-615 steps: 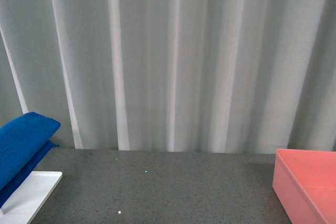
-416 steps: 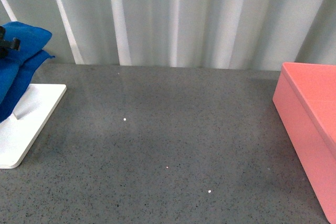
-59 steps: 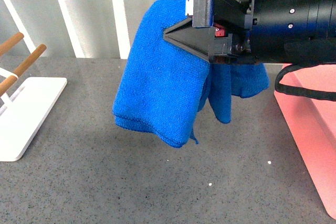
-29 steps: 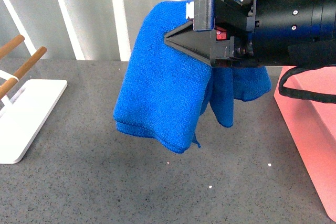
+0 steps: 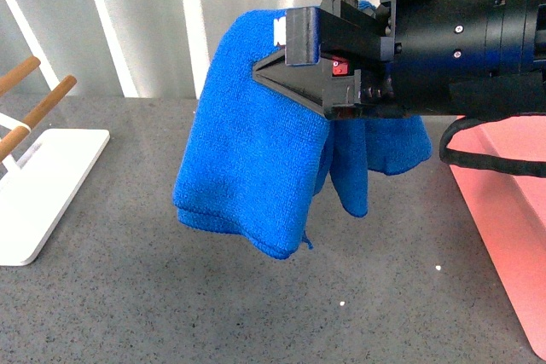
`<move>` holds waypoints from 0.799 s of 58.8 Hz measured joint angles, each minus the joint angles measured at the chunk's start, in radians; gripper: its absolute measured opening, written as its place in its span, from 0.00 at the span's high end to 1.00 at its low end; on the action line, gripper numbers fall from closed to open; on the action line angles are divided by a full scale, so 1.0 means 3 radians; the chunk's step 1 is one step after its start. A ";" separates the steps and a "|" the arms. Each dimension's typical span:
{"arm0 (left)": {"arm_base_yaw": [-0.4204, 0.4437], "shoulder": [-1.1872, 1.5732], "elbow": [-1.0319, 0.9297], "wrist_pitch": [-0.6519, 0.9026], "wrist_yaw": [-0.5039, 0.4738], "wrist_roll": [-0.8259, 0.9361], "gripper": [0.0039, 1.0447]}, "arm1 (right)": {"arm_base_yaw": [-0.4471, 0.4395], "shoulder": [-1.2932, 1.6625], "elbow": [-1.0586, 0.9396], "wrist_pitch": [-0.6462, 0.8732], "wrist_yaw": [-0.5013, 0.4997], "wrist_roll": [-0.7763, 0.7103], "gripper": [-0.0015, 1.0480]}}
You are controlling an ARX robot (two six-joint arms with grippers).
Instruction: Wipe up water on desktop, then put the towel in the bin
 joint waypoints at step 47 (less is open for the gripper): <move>0.0000 -0.1077 0.0000 -0.1099 0.0003 0.0000 0.97 | 0.0047 0.0001 -0.0029 0.0014 0.0036 0.0028 0.97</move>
